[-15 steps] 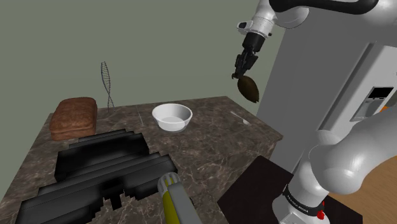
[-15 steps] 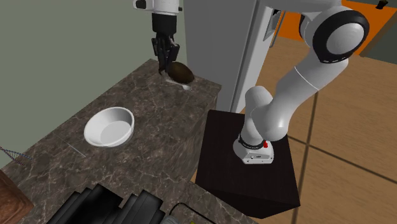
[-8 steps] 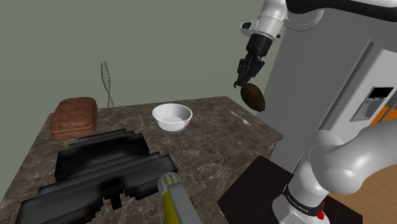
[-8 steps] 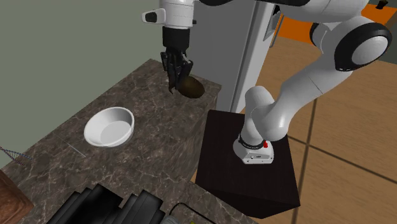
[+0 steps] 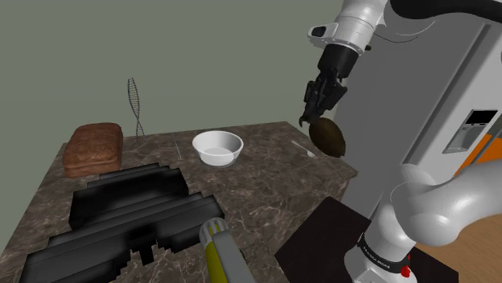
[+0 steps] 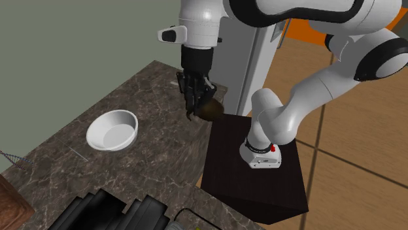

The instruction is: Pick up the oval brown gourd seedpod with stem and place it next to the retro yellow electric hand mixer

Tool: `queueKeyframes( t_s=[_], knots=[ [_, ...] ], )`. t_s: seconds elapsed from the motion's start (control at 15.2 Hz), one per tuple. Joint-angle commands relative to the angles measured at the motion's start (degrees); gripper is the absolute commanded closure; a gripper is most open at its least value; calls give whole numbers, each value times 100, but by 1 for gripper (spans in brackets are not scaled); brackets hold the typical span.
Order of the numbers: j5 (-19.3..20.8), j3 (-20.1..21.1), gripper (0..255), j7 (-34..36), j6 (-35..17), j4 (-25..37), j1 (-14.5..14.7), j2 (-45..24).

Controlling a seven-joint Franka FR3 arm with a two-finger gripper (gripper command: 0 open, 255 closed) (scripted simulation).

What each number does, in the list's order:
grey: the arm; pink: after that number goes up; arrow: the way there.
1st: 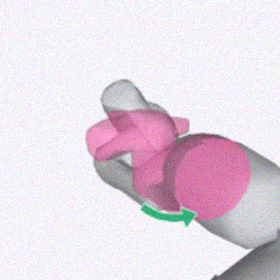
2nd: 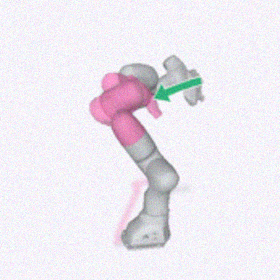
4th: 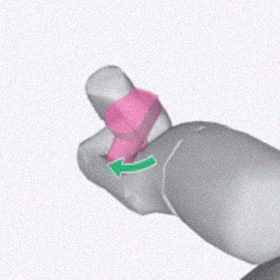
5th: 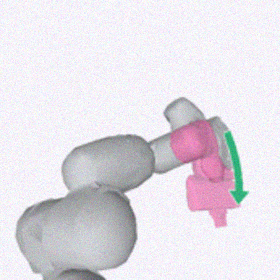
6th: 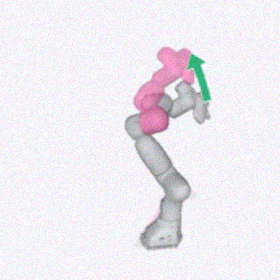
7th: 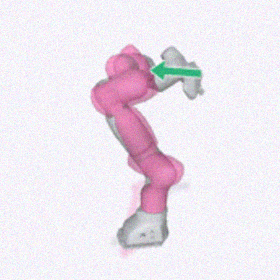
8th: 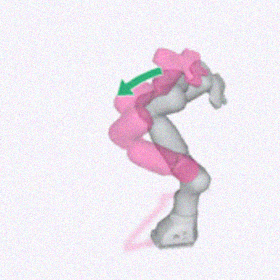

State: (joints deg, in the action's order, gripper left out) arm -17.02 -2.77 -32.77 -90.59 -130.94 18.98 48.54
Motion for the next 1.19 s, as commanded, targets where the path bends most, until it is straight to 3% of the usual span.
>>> queueKeyframes(
  t_s=[0.0,0.53,1.12],
  knots=[
    [-158,260,255,275,-4,-90,58,172],
    [-849,1348,255,1317,-183,-230,316,520],
    [-1563,2632,255,2479,-511,105,515,412]
  ],
)
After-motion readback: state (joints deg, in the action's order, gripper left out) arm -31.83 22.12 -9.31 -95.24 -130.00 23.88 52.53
